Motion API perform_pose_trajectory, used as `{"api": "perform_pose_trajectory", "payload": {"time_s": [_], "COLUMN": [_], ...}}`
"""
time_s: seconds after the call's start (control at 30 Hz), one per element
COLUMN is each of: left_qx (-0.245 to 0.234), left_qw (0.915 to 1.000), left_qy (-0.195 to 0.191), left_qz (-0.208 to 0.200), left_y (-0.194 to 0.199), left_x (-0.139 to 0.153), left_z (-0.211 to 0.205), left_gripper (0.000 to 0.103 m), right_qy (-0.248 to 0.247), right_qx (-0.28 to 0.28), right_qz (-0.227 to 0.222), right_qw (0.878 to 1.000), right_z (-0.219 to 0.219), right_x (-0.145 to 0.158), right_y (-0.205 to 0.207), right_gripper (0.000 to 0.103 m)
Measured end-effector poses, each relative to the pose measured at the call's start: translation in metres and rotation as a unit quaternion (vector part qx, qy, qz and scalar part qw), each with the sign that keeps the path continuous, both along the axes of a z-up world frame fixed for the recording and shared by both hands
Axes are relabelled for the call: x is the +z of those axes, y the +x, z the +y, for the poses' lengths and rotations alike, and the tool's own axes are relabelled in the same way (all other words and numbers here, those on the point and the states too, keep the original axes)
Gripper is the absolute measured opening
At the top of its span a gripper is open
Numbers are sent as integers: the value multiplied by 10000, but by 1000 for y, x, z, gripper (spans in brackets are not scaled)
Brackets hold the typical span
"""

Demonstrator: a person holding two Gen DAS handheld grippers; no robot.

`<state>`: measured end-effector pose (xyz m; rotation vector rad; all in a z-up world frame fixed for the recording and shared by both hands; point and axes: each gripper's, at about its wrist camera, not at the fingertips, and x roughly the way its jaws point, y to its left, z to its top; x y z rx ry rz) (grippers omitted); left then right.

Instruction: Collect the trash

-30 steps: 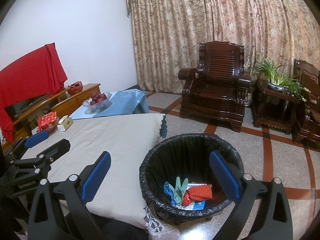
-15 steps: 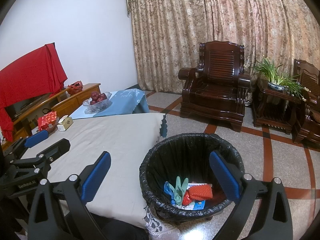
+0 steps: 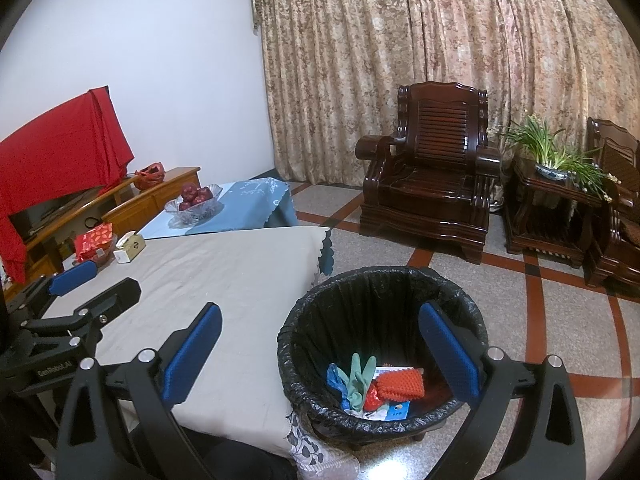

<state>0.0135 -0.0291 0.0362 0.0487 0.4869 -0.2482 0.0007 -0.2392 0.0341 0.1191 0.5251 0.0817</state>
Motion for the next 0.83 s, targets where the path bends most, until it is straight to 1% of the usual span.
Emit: {"api": "perform_pose_trajectory", "payload": {"time_s": [0.37, 0.83], "left_qx": [-7, -62], "left_qw": [10000, 10000], "left_qy": [-4, 1], "left_qz": [10, 58], "left_y": [-1, -6], "left_x": [0, -2], "left_z": [-4, -14], "left_gripper": [95, 95], "right_qy": [0, 31], "right_qx": [-8, -39], "right_qz": [8, 44], "right_qw": [10000, 10000], "right_z": [0, -3], "right_x": [2, -3], "right_y": [-1, -1], "right_gripper": [97, 97]}}
